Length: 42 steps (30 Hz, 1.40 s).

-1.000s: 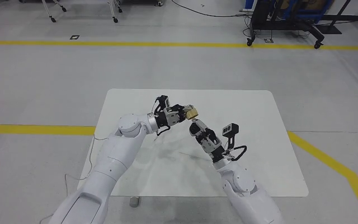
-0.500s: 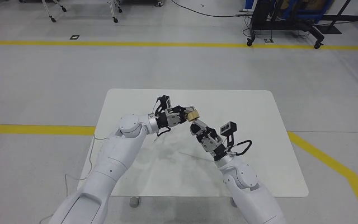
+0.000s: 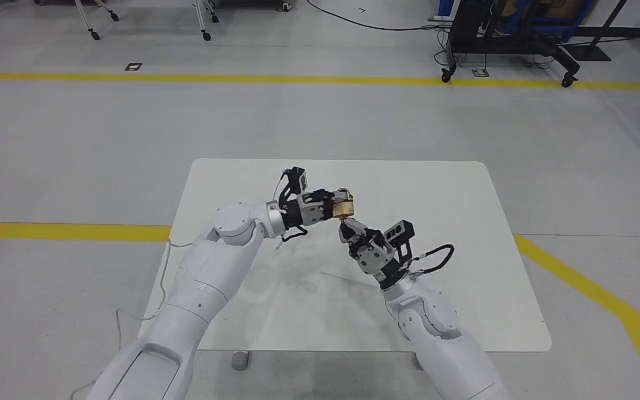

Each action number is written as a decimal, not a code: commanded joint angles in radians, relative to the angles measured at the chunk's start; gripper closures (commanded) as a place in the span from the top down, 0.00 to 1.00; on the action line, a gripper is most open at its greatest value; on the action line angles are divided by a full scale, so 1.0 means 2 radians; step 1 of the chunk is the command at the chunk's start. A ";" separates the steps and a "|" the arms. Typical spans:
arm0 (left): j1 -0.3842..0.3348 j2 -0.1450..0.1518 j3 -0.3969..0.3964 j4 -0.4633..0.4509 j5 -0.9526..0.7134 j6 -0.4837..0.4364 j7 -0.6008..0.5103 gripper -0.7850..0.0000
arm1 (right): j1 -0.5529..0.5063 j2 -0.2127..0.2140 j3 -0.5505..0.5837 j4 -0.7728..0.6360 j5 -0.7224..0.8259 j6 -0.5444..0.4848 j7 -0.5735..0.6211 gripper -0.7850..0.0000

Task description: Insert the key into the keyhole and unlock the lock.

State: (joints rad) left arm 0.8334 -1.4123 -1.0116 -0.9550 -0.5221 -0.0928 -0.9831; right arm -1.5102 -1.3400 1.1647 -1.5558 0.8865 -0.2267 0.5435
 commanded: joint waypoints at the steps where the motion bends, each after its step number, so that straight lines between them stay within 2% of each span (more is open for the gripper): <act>1: 0.003 0.001 -0.002 -0.005 0.005 -0.011 0.011 0.00 | 0.005 -0.001 0.002 0.011 0.042 0.017 0.019 0.00; 6: 0.011 0.002 -0.005 -0.018 0.012 -0.022 0.021 0.00 | 0.017 -0.004 -0.003 0.032 0.081 0.031 0.038 0.00; 11: 0.017 0.004 -0.010 -0.028 0.016 -0.027 0.030 0.00 | 0.020 -0.005 0.000 0.038 0.078 0.026 0.044 0.00; 12: 0.018 0.004 -0.011 -0.030 0.019 -0.026 0.032 0.00 | 0.019 -0.005 0.000 0.037 0.076 0.025 0.043 0.07; 13: 0.019 0.005 -0.011 -0.031 0.021 -0.026 0.034 0.00 | 0.019 -0.005 0.000 0.036 0.076 0.026 0.044 0.21; 15: 0.020 0.005 -0.012 -0.034 0.027 -0.024 0.041 0.00 | 0.018 -0.004 0.002 0.036 0.067 0.024 0.043 0.38; 17: 0.022 0.006 -0.013 -0.037 0.033 -0.021 0.048 0.00 | 0.015 -0.004 0.002 0.032 0.064 0.023 0.044 0.47; 20: 0.023 0.007 -0.015 -0.041 0.043 -0.015 0.059 0.00 | 0.012 -0.003 0.008 0.027 0.043 0.019 0.039 0.50; 22: 0.024 0.008 -0.011 -0.044 0.055 -0.008 0.064 0.00 | 0.007 -0.001 0.013 0.021 0.012 0.011 0.026 0.52; 25: 0.023 0.008 -0.002 -0.050 0.082 0.010 0.077 0.00 | -0.006 0.003 0.024 0.001 -0.036 0.001 0.010 0.63; 26: 0.022 0.008 0.000 -0.051 0.090 0.016 0.081 0.00 | -0.011 0.005 0.029 -0.006 -0.054 -0.001 0.006 0.64; 29: 0.020 0.008 0.009 -0.054 0.115 0.039 0.090 0.00 | -0.034 0.013 0.055 -0.035 -0.134 -0.010 -0.023 0.80; 31: 0.017 0.008 0.021 -0.056 0.143 0.058 0.096 0.00 | -0.057 0.017 0.078 -0.062 -0.165 -0.018 -0.050 0.94; 33: 0.014 0.007 0.034 -0.058 0.167 0.080 0.098 0.00 | -0.081 0.019 0.101 -0.089 -0.192 -0.028 -0.083 1.00; 35: 0.010 0.005 0.048 -0.058 0.191 0.101 0.104 0.00 | -0.102 0.021 0.120 -0.113 -0.213 -0.036 -0.114 1.00; 38: -0.002 0.000 0.073 -0.052 0.217 0.142 0.105 0.00 | -0.129 0.024 0.139 -0.145 -0.206 -0.048 -0.109 1.00; 42: -0.023 -0.014 0.106 -0.036 0.234 0.166 0.129 0.00 | -0.151 0.025 0.158 -0.172 -0.183 -0.062 -0.108 1.00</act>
State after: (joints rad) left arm 0.7975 -1.4310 -0.8182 -1.0385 -0.0552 0.2335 -0.7418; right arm -1.8061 -1.2909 1.4746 -1.8919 0.5091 -0.3471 0.3273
